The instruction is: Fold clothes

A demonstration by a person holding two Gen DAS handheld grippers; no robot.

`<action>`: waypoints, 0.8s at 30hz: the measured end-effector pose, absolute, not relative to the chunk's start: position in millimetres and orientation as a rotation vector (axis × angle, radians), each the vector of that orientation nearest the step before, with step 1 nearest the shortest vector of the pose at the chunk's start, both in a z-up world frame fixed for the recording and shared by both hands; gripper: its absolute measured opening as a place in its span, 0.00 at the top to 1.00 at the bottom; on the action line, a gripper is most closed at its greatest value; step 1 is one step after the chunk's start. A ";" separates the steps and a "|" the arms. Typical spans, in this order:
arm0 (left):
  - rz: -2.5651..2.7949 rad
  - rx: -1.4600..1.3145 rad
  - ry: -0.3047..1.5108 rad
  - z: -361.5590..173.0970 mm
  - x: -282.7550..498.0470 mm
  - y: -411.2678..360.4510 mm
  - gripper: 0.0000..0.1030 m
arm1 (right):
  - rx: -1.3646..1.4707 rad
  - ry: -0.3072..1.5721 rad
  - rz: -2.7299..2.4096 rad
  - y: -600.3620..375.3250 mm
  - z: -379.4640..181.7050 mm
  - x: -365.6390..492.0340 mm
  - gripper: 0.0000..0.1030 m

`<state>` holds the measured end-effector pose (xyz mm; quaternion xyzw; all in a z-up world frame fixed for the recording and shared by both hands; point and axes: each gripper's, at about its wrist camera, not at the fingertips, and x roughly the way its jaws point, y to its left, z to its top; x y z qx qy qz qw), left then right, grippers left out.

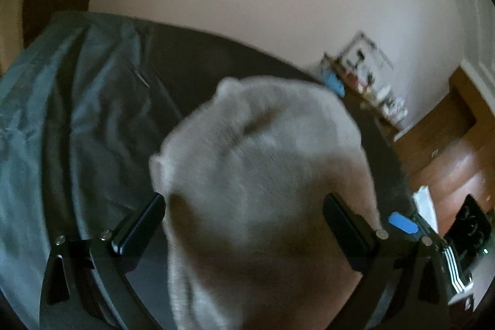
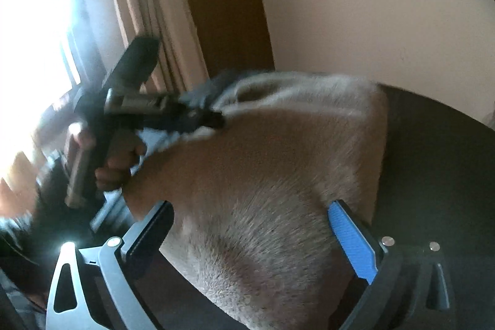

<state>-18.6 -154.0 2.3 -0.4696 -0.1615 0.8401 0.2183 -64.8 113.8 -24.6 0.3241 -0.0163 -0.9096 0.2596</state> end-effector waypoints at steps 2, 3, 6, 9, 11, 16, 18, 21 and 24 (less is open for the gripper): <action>2.339 -1.288 -0.496 3.7 -20.3 -169.9 0.01 | 0.861 -0.088 -2.496 125.6 -18.0 -69.2 0.01; 2.340 -1.290 -0.518 2.6 -21.4 -176.3 0.01 | 0.880 -0.120 -2.515 132.8 -18.1 -75.9 0.01; 2.269 -1.383 -0.570 -22.7 -29.3 -180.6 0.01 | 0.976 -0.266 -2.523 155.8 -28.6 -101.9 0.01; 2.151 -1.402 -0.656 -40.0 -34.8 -181.9 0.01 | 1.082 -0.460 -2.440 170.1 -48.8 -126.9 0.01; 2.138 -1.397 -0.646 -41.3 -36.4 -178.2 0.01 | 1.115 -0.517 -2.384 169.9 -57.3 -137.4 0.01; 2.129 -1.376 -0.616 -37.8 -39.8 -160.4 0.01 | 1.166 -0.550 -2.323 171.2 -62.7 -140.1 0.01; 2.073 -1.373 -0.622 -38.4 -41.6 -157.6 0.01 | 1.175 -0.569 -2.295 170.9 -65.7 -141.2 0.01; 1.949 -1.370 -0.631 -41.9 -45.4 -147.2 0.01 | 1.188 -0.586 -2.256 166.0 -71.2 -146.1 0.01; 1.934 -1.360 -0.573 -38.8 -39.3 -141.1 0.01 | 1.208 -0.581 -2.221 161.6 -74.2 -150.5 0.01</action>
